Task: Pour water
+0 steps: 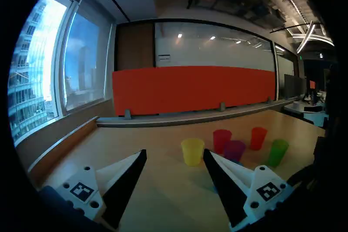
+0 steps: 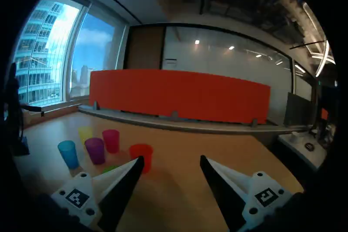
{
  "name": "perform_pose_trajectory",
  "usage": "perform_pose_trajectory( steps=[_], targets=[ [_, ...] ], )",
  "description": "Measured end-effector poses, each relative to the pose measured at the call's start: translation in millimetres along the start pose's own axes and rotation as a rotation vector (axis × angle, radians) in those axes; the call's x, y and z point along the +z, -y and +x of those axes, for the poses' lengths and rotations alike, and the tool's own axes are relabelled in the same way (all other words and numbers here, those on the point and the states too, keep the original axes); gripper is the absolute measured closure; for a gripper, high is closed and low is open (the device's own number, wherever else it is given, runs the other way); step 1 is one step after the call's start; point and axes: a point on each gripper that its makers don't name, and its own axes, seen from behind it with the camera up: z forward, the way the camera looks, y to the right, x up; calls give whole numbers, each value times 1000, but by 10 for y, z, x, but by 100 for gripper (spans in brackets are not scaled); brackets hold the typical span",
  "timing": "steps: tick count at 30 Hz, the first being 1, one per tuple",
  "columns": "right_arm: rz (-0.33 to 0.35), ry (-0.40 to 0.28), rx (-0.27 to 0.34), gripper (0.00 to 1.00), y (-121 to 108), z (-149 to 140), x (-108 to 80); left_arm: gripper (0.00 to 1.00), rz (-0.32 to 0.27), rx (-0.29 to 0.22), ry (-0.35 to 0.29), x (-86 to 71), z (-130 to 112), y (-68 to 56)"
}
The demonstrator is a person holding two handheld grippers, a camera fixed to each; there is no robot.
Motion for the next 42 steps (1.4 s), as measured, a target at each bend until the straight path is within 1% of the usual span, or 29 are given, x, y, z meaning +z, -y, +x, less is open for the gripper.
perform_pose_trajectory(
  steps=[3, 6, 10, 15, 21, 25, 30, 36, 42],
  targets=[
    [-52, -45, 22, 1, -93, 111, 12, 3, 41, -11, -21, -34, 34, 73],
    [-79, -91, 42, 1, -126, 228, 11, 3, 79, -25, -45, -64, 56, 145],
    [-74, -120, 54, 1, -94, 311, -2, 3, 86, -37, -63, -70, 101, 161],
    [-87, -132, 54, 1, -84, 338, 10, 3, 101, -42, -80, -70, 129, 187],
    [-106, -133, 16, 1, -74, 284, 44, 3, 113, -46, -84, -54, 98, 207],
    [-113, -138, -6, 1, -40, 282, 52, 3, 124, -36, -89, -32, 83, 213],
    [-106, -153, -14, 1, 25, 304, 56, 3, 134, -17, -102, -10, 102, 204],
    [-112, -163, 23, 1, -30, 329, 38, 3, 134, -12, -115, 8, 112, 177],
    [-124, -140, 50, 1, -157, 282, 27, 3, 123, -19, -138, 19, 88, 138]
  ],
)
